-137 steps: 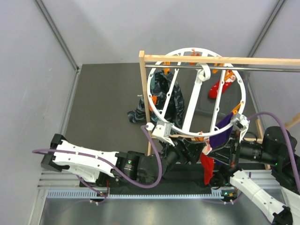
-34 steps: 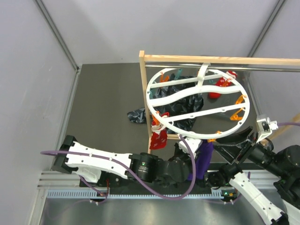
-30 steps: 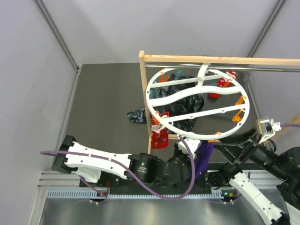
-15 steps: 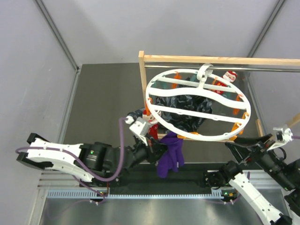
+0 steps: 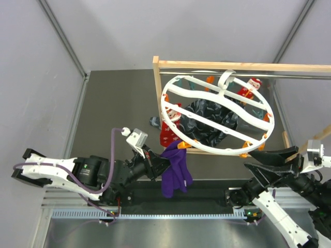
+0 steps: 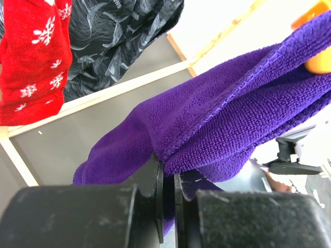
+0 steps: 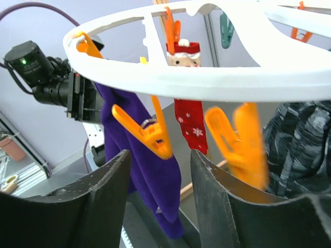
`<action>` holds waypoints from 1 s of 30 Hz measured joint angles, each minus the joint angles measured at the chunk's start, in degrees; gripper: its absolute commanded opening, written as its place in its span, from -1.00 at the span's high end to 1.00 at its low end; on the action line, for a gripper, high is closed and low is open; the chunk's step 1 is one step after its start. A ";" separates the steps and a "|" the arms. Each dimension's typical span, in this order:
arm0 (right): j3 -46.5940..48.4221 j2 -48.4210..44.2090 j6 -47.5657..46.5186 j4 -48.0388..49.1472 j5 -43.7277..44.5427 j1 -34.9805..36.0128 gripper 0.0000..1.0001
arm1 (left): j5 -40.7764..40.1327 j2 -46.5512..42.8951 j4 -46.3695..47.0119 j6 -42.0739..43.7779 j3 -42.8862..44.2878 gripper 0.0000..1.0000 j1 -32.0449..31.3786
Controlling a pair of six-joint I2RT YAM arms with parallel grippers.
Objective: Clip the socks to the hanger
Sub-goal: Open the clamp at the hanger.
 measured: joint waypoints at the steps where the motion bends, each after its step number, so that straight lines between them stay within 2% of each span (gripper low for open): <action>1: -0.57 0.11 0.04 1.16 -0.44 0.00 -0.10 | -0.02 0.42 -0.02 -0.07 0.00 0.86 0.00; 6: -2.32 1.20 0.46 5.03 -1.99 0.00 -0.12 | -0.04 3.13 -0.39 -0.07 0.02 0.84 0.00; 15: -5.51 2.05 0.92 9.70 -4.33 0.00 0.07 | -0.07 3.82 -0.94 -0.07 0.26 0.83 0.00; 25: -8.55 2.08 0.81 12.57 -4.33 0.00 0.07 | -0.09 2.95 -0.98 -0.31 0.26 0.83 0.00; 30: -10.49 1.84 0.83 13.97 -3.02 0.02 0.28 | -0.11 2.80 -1.01 -0.57 0.26 0.83 0.00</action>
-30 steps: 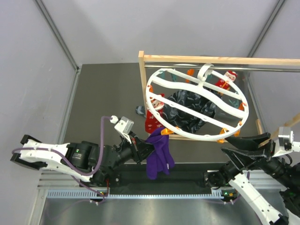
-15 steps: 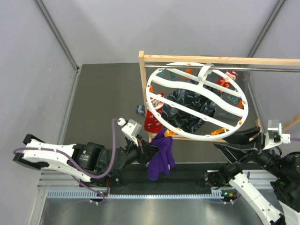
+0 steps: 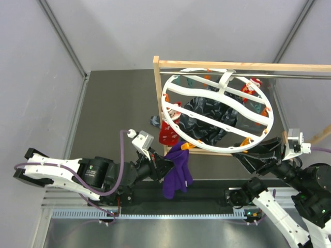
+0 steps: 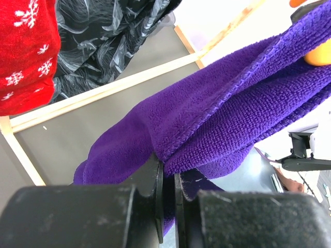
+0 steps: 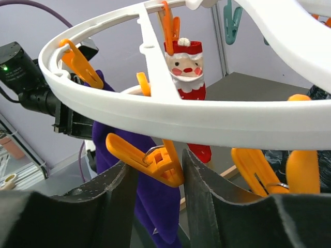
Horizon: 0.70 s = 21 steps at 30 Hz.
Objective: Clip the socks to the hanger
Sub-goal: Open the clamp at the hanger.
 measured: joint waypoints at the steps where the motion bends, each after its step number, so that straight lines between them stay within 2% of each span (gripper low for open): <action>1: -0.31 -0.20 0.02 0.11 0.15 0.00 0.32 | 0.00 0.00 0.00 -0.09 0.00 0.83 0.00; 6: -0.72 -1.79 0.04 0.22 0.48 0.00 0.63 | 0.00 -0.02 0.00 -0.22 0.00 0.82 0.00; 8: -0.72 -2.43 0.15 0.20 0.55 0.00 0.68 | 0.00 -0.02 0.00 -0.31 0.00 0.75 0.00; 10: -0.72 -2.86 0.20 0.31 0.72 0.00 0.71 | 0.02 -0.02 0.00 -0.42 0.00 0.53 0.00; 11: -0.72 -2.97 0.22 0.35 0.79 0.00 0.75 | 0.07 -0.02 -0.02 -0.35 0.00 0.17 0.00; 13: -0.70 -2.97 0.24 0.35 1.05 0.00 0.81 | 0.42 -0.02 -0.11 -0.17 0.00 -0.13 0.00; 14: -0.70 -2.97 0.28 0.35 1.20 0.00 0.82 | 0.66 -0.02 -0.11 -0.24 0.00 -0.36 0.00; 18: -0.26 -2.73 0.72 -0.68 1.49 0.00 0.85 | 2.97 -0.02 -0.09 1.25 0.33 -0.56 0.00; 21: 0.94 -2.03 1.11 -2.27 1.51 -0.02 0.88 | 7.34 -0.15 0.07 4.11 1.40 -0.51 0.02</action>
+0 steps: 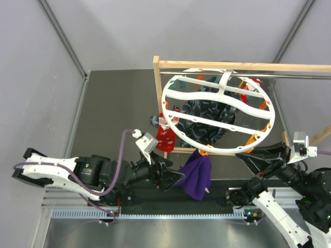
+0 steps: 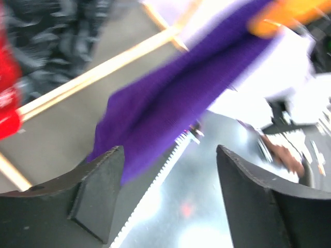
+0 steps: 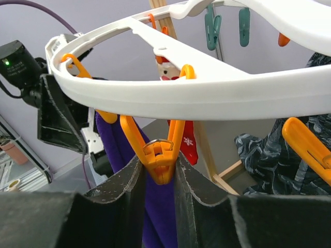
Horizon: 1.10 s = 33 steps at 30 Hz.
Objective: Clip the socks to the hanger
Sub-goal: Open the clamp at the hanger.
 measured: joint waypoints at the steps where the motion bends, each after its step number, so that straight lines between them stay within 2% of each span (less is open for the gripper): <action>1: 0.46 0.28 0.07 -0.63 0.02 0.00 0.89 | 2.12 -0.15 0.17 1.01 0.48 -0.47 0.00; 6: 3.45 1.95 0.24 -4.17 -0.11 0.00 0.89 | 15.41 0.33 4.24 7.67 4.55 -0.40 0.07; 11: 6.80 4.61 0.79 -7.37 -0.79 0.00 0.90 | 31.67 7.39 10.32 13.51 12.87 -0.38 0.04; 14: 8.13 5.66 1.01 -9.18 -1.18 0.00 0.91 | 37.40 14.14 11.72 16.46 19.21 -0.38 -0.20; 17: 9.60 6.51 0.96 -11.34 -1.44 0.00 0.92 | 39.06 20.61 12.28 19.52 23.98 -0.41 -0.79; 21: 11.34 7.19 0.74 -13.66 -2.01 0.00 0.93 | 34.40 26.88 12.33 23.21 28.39 -0.46 -1.57; 25: 12.31 7.34 -0.07 -15.67 -2.16 0.00 0.92 | 23.50 29.46 14.38 25.64 29.03 -0.54 -1.79; 33: 12.37 7.72 -2.78 -17.33 -4.74 0.00 0.93 | 6.10 29.40 33.42 28.44 19.43 -0.68 -1.88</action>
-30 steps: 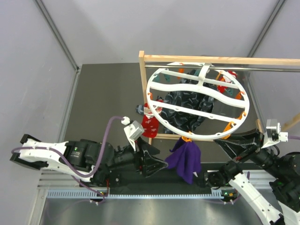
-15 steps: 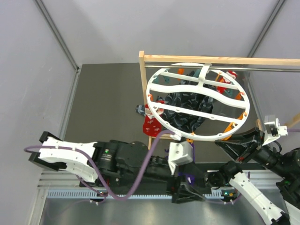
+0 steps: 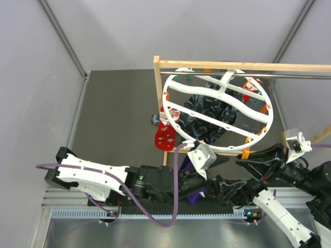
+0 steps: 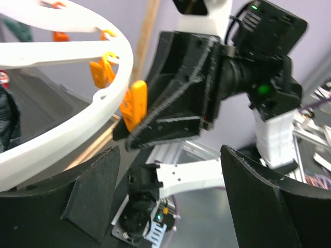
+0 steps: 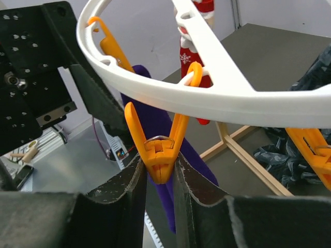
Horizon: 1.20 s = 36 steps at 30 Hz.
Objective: Clip the socks to the hanger
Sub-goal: Open the clamp at the hanger.
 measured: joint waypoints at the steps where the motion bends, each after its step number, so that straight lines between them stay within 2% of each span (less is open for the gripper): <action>1: 0.02 0.20 -0.35 -0.04 -0.59 0.00 0.93 | -1.25 0.11 1.90 0.28 -0.94 -0.68 -0.02; 8: 0.07 2.05 -1.90 -0.07 -4.26 0.00 0.94 | -6.67 1.68 13.09 2.71 -3.17 -0.76 -0.04; 13: 0.74 2.78 -2.43 -0.17 -6.03 0.00 0.93 | -8.39 1.95 17.75 2.29 -3.52 -0.72 -0.07; 16: 1.40 2.82 -2.08 -0.26 -7.37 0.00 0.97 | -12.57 2.16 15.96 -2.73 -2.93 -0.61 0.07; 22: 2.67 3.41 1.38 0.33 -10.97 0.00 0.96 | -16.98 1.44 14.60 -12.00 -3.76 -0.58 0.81; 28: 2.64 3.63 3.23 0.37 -12.66 0.00 0.95 | -13.57 1.57 17.07 -13.79 -3.91 -0.63 1.97; 36: 2.60 3.63 4.33 0.94 -13.11 0.00 0.94 | -8.20 2.82 18.78 -13.73 -3.91 -0.56 2.21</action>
